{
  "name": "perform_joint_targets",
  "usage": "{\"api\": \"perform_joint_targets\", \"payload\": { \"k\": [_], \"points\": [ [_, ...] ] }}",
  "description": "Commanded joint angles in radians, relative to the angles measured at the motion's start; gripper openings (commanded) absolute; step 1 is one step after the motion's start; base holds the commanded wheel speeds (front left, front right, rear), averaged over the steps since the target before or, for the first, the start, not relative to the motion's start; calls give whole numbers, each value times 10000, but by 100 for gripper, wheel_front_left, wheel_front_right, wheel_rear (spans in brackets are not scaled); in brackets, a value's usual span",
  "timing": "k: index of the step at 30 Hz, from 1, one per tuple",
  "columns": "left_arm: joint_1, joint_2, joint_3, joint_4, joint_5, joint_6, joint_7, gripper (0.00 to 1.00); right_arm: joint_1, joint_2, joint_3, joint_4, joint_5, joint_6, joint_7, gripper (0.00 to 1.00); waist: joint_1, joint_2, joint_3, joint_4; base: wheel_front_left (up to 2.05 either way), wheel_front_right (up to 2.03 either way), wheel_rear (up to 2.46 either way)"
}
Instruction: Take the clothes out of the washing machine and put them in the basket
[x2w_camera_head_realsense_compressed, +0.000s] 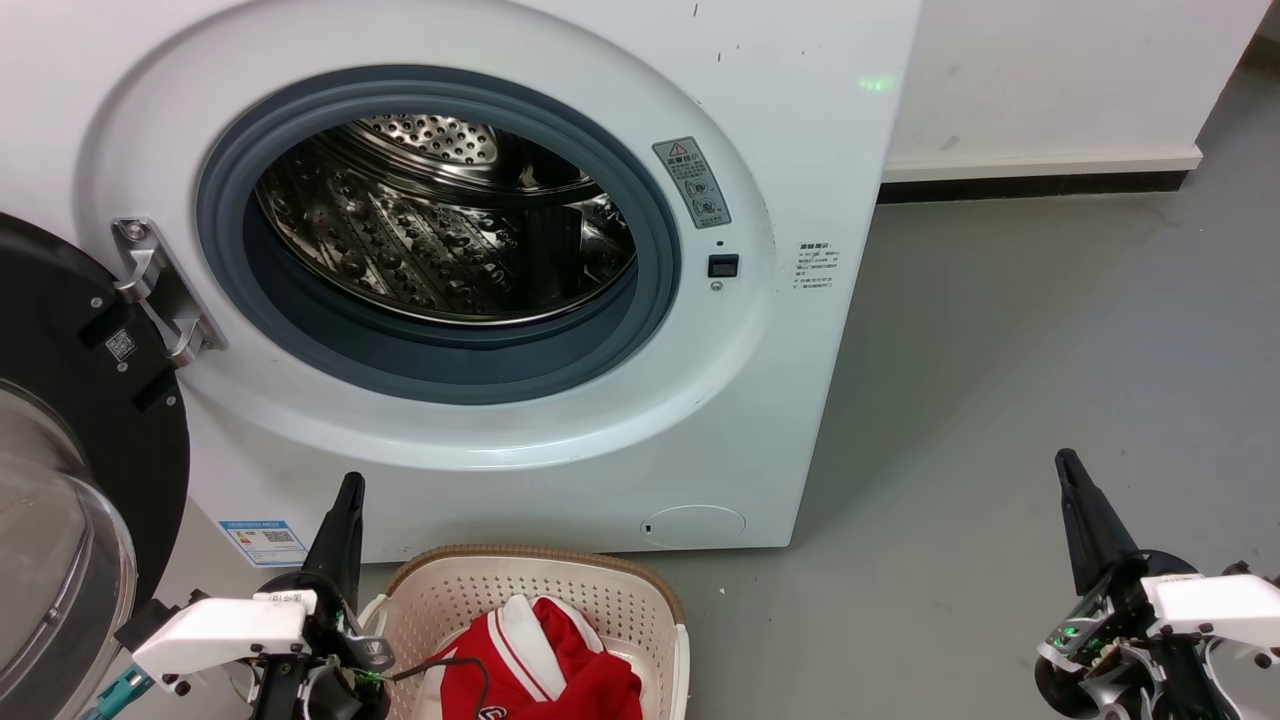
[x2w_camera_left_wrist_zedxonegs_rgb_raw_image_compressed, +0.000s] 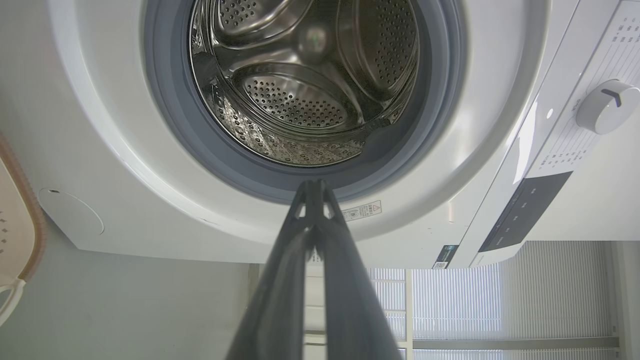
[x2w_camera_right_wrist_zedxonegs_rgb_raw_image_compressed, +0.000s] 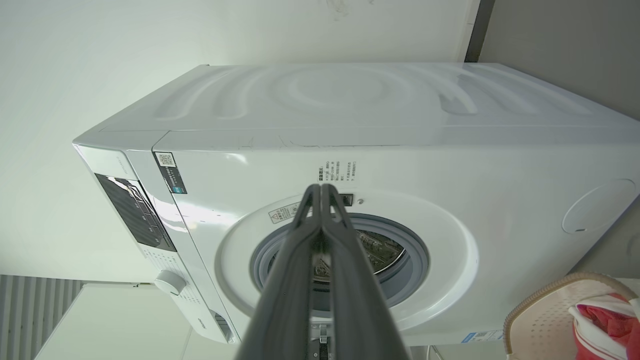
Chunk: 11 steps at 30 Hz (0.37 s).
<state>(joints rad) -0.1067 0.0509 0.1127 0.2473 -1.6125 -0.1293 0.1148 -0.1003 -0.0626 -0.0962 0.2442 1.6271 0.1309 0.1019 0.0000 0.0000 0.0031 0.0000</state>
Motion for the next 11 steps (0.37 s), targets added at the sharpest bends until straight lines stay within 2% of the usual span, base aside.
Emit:
{"api": "perform_joint_targets", "payload": {
  "k": [1,11],
  "points": [
    [-55,-13,37,-3,-5,-34,28,0,-134,4,-20,20,-15,-3,14,0,0,0,0,0,0,0,0],
    [-55,-13,36,-4,-2,-34,27,0,-137,22,-42,20,-40,-3,38,0,0,0,0,0,0,0,0]
  ]
}}
